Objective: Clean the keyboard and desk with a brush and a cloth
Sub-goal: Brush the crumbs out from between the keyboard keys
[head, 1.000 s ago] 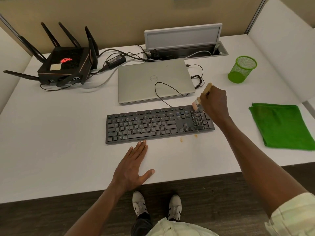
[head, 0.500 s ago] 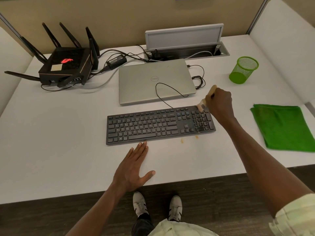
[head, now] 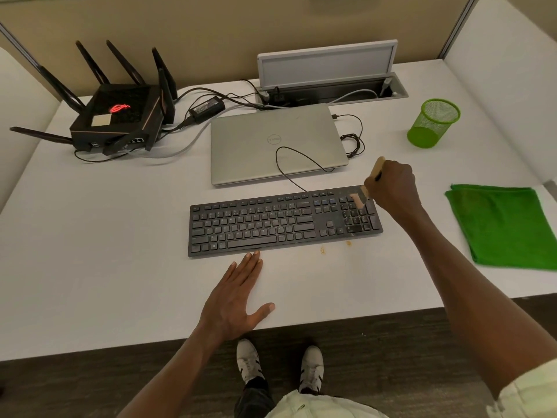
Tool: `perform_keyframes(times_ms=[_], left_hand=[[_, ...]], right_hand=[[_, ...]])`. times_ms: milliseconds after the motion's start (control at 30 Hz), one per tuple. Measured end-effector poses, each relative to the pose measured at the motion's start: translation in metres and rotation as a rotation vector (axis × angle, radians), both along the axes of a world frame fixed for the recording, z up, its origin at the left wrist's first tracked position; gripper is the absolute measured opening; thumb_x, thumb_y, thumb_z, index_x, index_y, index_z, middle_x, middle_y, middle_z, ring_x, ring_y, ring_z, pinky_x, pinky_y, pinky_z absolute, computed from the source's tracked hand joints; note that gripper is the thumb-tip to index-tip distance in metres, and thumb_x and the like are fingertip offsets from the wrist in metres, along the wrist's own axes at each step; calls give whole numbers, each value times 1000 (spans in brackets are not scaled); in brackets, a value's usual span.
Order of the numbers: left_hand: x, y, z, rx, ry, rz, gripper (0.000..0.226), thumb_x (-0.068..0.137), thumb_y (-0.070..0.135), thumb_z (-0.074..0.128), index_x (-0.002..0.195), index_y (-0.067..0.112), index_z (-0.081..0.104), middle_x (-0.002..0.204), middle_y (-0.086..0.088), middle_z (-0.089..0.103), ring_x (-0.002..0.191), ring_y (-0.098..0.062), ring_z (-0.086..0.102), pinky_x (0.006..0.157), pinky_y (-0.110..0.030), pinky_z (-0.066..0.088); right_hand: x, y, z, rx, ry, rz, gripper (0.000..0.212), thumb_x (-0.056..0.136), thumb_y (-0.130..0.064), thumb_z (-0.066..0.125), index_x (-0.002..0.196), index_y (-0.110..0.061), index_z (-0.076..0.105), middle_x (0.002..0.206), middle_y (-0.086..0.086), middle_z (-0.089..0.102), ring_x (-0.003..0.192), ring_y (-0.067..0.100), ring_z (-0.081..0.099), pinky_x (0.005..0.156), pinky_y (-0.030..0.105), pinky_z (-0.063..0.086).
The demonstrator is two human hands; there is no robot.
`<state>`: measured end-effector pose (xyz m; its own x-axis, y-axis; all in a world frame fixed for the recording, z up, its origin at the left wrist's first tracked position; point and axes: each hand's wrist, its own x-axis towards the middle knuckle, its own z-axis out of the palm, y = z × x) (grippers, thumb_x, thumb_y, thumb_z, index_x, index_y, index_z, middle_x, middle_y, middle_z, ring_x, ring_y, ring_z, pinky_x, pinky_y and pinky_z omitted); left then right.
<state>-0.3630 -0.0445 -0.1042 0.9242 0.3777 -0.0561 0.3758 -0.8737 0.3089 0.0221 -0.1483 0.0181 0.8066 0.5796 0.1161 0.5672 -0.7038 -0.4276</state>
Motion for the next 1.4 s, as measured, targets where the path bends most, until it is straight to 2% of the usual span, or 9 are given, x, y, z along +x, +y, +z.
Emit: perform_keyframes(times_ms=[200,300,467,667,800,900,1133,1267,1400], left_hand=[[0,0,1,6,-7,3,94,97,76,32,163,12,12,172,0,-1,158,-12,-1,127,-36,5],[0,0,1,7,0,5,94,97,75,33,163,13,12,172,0,-1,158,-12,-1,127,-36,5],[0,-1,1,6,-10,4,93,97,74,34,163,12,13,172,-1,0,158,-12,0,127,-37,6],[0,-1,2,8,1,4,93,97,74,34,163,13,11,172,0,-2,158,-12,-2,127,-36,4],[1,0,1,8,0,5,93,97,74,34,163,12,12,172,0,-1,158,-12,-1,127,-36,5],[0,0,0,10,-9,5,93,97,74,34,163,12,14,172,-1,1,158,-13,0,127,-36,6],[1,0,1,12,-10,3,93,97,74,35,163,11,13,172,-1,1,158,-13,1,126,-37,7],[0,0,0,14,-6,4,93,97,74,34,163,12,12,172,-1,0,158,-13,0,126,-37,6],[0,-1,0,17,-8,-1,93,97,74,35,163,11,14,172,-2,1,158,-13,1,127,-36,6]], right_hand=[[9,0,1,123,-21,-58,22,89,-13,53,69,-5,49,58,7,51,50,20,40,45,28,20],[6,-2,-3,147,-9,-57,22,93,-13,50,73,-3,53,63,10,56,55,25,45,49,31,21],[3,-9,8,-4,-24,-54,32,81,-6,56,58,-11,35,53,1,37,54,26,38,50,31,22],[3,-3,5,126,-51,-2,17,91,-8,50,75,-8,48,70,17,63,58,28,46,53,30,25],[2,-9,0,11,-48,-5,16,84,-4,53,71,-6,44,65,17,56,62,35,47,56,35,30],[4,-13,6,56,-41,-16,20,85,-5,53,67,-5,45,58,5,45,59,33,45,56,34,30],[7,-13,6,230,16,51,18,92,-5,44,79,-2,56,69,7,64,52,10,50,51,23,26],[6,-22,7,101,-35,3,17,90,-2,50,74,-2,47,68,18,57,61,31,46,57,32,31],[10,-26,15,64,-38,-3,16,88,-1,51,73,-6,46,65,8,52,58,25,39,56,31,25]])
